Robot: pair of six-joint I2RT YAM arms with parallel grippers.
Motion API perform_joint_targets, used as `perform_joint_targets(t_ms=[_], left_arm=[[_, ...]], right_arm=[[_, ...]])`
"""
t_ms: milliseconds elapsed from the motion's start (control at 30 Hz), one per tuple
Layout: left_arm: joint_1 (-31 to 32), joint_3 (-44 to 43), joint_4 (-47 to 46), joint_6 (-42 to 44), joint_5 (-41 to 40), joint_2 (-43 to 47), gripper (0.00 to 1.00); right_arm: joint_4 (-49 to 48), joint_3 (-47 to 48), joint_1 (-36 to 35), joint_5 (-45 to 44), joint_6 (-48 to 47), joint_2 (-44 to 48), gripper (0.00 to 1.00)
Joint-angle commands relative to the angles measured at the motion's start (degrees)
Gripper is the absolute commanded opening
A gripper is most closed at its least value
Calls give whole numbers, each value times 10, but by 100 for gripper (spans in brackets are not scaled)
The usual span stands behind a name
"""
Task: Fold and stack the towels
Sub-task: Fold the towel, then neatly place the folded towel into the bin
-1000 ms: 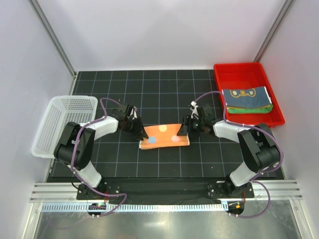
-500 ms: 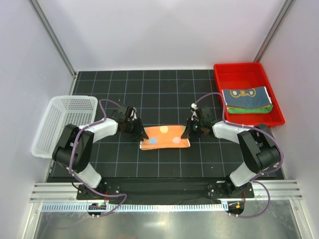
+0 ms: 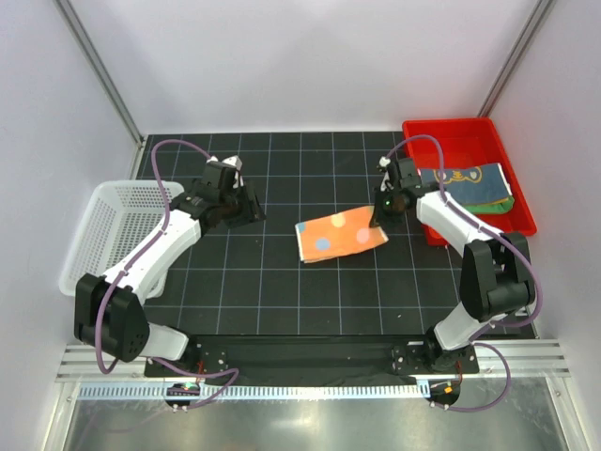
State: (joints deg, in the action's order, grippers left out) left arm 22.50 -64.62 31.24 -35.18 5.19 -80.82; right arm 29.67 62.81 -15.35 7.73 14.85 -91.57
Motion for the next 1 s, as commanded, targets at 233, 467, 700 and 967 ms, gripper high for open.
perform_joint_targets(t_ms=[233, 467, 700, 967], left_arm=[[-2, 25, 25, 33, 17, -10, 48], [-1, 14, 12, 28, 83, -35, 47], [-1, 22, 10, 38, 95, -34, 50], [-1, 6, 43, 64, 47, -36, 51]], right_arm=[[220, 288, 110, -36, -133, -130, 1], [286, 423, 188, -63, -193, -197, 1], [321, 569, 252, -75, -240, -255, 1], [331, 661, 308, -75, -268, -309, 1]])
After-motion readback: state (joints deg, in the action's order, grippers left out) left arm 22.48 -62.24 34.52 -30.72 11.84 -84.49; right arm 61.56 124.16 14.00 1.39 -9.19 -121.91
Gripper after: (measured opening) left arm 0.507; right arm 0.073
